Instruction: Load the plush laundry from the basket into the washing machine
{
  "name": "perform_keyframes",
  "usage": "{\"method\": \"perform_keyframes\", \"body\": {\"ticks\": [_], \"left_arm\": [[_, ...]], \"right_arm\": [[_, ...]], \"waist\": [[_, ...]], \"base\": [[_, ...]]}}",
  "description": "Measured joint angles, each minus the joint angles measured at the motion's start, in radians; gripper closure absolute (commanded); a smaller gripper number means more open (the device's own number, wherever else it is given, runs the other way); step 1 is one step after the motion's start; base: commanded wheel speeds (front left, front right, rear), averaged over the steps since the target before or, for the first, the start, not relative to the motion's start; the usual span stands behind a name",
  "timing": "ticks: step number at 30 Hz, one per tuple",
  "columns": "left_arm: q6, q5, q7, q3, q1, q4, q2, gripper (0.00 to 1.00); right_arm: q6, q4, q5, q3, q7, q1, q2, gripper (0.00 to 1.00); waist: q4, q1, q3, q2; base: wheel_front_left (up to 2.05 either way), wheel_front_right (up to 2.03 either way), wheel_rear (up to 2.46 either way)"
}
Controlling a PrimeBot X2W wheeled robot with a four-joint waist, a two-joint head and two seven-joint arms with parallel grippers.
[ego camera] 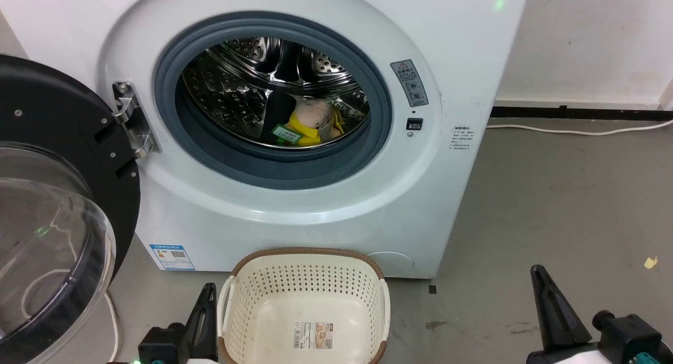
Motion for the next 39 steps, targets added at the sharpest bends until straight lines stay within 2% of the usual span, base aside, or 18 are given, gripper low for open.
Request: {"method": "perform_keyframes", "body": {"ticks": [39], "left_arm": [[-0.017, 0.043, 0.078, 0.025, -0.037, -0.03, -0.012, 1.0]], "right_arm": [[0.0, 0.015, -0.057, 0.0, 0.078, -0.049, 0.0, 1.0]], "waist": [[-0.002, 0.0, 0.004, 0.0]], "base": [[0.0, 0.0, 0.0]]}}
